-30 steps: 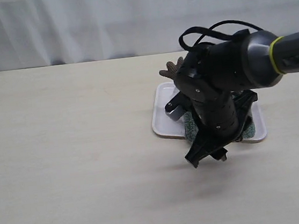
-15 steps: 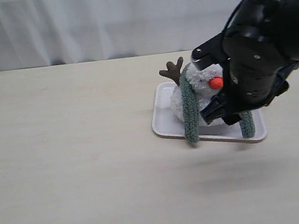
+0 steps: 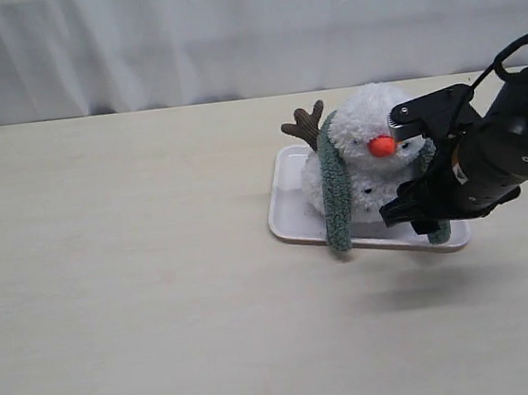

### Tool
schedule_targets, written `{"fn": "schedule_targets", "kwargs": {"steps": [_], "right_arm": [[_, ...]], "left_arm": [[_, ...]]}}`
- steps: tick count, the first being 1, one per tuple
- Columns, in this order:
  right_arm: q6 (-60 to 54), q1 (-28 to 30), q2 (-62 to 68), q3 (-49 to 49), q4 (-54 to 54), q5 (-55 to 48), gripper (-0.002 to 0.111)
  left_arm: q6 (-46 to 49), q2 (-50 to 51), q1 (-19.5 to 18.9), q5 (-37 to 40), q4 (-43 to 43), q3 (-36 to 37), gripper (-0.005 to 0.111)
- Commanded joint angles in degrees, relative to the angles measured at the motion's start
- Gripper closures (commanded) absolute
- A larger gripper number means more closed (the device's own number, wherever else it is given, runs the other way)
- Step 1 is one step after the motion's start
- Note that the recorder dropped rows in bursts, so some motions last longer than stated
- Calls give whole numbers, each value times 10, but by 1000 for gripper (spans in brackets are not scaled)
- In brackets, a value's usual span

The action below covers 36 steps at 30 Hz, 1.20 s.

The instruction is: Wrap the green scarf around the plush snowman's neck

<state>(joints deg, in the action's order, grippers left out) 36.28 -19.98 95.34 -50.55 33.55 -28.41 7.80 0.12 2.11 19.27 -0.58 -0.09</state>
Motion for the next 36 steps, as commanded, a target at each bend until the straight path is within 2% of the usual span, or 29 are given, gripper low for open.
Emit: {"fn": "schedule_targets", "kwargs": {"steps": [1, 4, 6, 8, 10, 13, 17, 24, 26, 36], "right_arm": [[14, 20, 27, 3, 18, 22, 44], [6, 18, 44, 3, 18, 50, 48], [6, 18, 53, 3, 18, 61, 60], [5, 18, 55, 6, 18, 60, 86], [4, 18, 55, 6, 17, 51, 104], [-11, 18, 46, 6, -12, 39, 104], [-107, 18, 19, 6, -127, 40, 104], [-363, 18, 17, 6, -430, 27, 104], [-396, 18, 17, 6, -464, 27, 104], [-401, 18, 69, 6, -466, 40, 104]], "left_arm": [[-1, -1, 6, -8, 0, 1, 107], [-1, -1, 6, -8, 0, 1, 107], [-1, -1, 6, -8, 0, 1, 107], [-1, -1, 6, -8, 0, 1, 107], [-1, -1, 6, -8, 0, 1, 107], [-1, -1, 6, -8, 0, 1, 107], [-1, -1, 6, -8, 0, 1, 107], [-1, -1, 6, -8, 0, 1, 107], [-1, -1, 6, -8, 0, 1, 107], [-1, -1, 6, -8, 0, 1, 107]]}}
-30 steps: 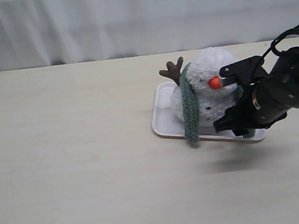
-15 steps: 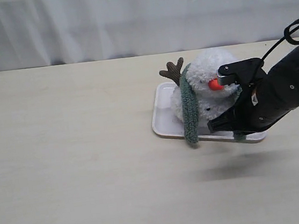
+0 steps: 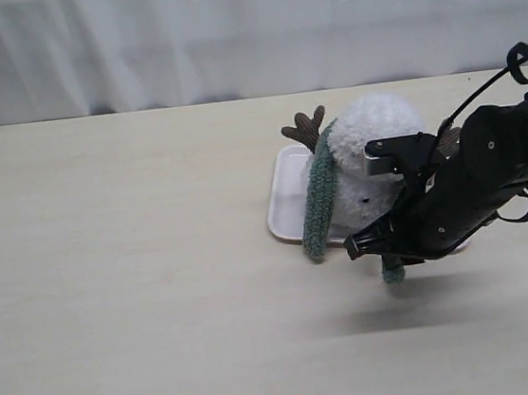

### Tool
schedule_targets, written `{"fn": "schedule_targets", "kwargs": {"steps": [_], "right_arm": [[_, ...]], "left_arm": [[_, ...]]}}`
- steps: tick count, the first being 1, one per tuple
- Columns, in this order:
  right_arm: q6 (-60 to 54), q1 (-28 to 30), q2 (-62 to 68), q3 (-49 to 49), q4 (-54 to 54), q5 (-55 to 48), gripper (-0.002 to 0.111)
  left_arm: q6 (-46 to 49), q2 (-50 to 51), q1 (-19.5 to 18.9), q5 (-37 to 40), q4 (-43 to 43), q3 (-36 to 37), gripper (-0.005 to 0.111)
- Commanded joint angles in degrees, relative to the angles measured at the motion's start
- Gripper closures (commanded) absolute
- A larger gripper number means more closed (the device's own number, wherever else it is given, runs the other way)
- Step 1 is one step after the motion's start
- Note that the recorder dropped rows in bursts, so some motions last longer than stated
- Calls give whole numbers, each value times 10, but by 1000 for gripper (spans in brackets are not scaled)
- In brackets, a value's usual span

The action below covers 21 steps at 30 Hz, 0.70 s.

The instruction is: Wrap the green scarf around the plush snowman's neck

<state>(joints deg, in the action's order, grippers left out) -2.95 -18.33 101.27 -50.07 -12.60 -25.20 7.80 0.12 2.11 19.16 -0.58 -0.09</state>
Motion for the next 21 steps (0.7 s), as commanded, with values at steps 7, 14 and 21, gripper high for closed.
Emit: {"fn": "schedule_targets", "kwargs": {"steps": [7, 14, 21], "right_arm": [[-47, 2, 9, 1, -4, 10, 103], [-53, 2, 9, 1, -4, 6, 73], [-76, 2, 5, 1, -47, -9, 45]], "left_arm": [[-1, -1, 6, -6, 0, 1, 107], [-1, -1, 6, -6, 0, 1, 107], [-1, -1, 6, -6, 0, 1, 107]]}}
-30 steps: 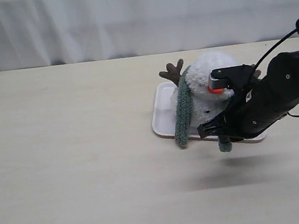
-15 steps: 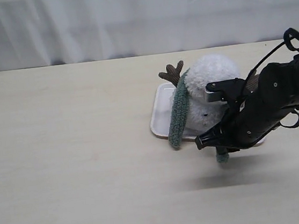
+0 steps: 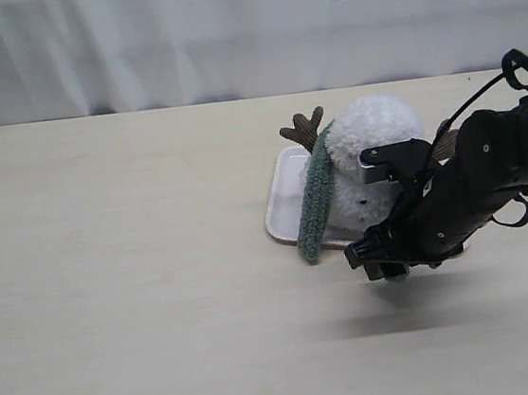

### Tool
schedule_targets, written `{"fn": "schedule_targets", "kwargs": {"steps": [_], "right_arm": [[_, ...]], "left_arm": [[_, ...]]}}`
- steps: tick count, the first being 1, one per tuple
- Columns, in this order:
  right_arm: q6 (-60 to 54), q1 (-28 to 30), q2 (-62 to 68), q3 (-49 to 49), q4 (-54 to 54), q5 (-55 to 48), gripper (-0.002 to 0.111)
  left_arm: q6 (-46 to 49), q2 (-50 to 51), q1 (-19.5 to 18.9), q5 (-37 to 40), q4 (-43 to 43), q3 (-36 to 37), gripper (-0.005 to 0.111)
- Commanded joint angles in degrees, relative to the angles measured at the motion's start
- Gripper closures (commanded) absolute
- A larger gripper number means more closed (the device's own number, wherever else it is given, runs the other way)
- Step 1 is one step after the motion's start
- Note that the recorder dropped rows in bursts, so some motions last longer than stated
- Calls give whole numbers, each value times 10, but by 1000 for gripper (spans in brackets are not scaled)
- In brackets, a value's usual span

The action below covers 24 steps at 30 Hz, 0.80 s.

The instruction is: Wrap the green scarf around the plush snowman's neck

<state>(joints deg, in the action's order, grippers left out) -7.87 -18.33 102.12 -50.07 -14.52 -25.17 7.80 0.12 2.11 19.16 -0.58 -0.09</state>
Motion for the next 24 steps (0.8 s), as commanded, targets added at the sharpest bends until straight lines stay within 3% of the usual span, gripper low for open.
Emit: {"fn": "schedule_targets", "kwargs": {"steps": [1, 19, 24], "right_arm": [[-43, 2, -8, 1, -44, -12, 44], [-382, 2, -17, 1, -431, -17, 45], [-429, 2, -15, 1, -482, -6, 44]], "left_arm": [[-1, -1, 6, -6, 0, 1, 107], [-1, -1, 6, -6, 0, 1, 107], [-1, -1, 6, -6, 0, 1, 107]]}}
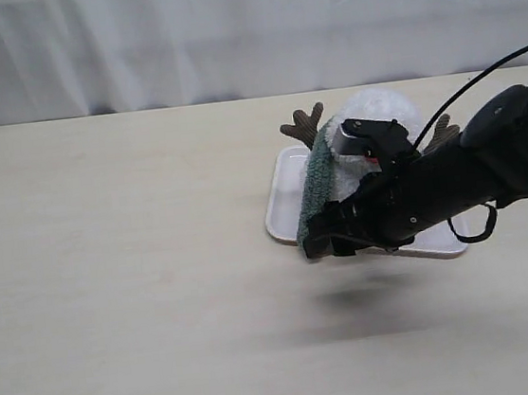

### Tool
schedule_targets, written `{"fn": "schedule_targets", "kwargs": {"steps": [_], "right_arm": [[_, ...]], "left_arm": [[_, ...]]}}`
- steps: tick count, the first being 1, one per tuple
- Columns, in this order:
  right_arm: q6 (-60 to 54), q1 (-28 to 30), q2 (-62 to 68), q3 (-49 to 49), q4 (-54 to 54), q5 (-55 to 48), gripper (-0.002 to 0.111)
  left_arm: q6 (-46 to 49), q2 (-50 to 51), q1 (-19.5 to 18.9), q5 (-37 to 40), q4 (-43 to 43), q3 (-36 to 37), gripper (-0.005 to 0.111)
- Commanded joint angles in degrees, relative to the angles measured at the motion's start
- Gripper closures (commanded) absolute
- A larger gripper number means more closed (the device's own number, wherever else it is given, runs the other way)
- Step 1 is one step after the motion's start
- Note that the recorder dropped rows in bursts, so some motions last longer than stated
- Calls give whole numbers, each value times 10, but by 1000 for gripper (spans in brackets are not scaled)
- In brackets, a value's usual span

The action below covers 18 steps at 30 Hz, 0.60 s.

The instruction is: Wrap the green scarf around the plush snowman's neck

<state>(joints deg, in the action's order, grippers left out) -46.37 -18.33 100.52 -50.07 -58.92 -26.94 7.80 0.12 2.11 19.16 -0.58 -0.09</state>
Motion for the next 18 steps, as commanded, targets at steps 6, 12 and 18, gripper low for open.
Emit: {"fn": "schedule_targets", "kwargs": {"steps": [6, 12, 18], "right_arm": [[-42, 2, 2, 1, -38, 22, 31], [-47, 2, 25, 1, -80, 31, 30], [-117, 2, 54, 1, -155, 42, 30]], "left_arm": [[-1, -1, 6, -6, 0, 1, 107], [-1, -1, 6, -6, 0, 1, 107], [-1, -1, 6, -6, 0, 1, 107]]}}
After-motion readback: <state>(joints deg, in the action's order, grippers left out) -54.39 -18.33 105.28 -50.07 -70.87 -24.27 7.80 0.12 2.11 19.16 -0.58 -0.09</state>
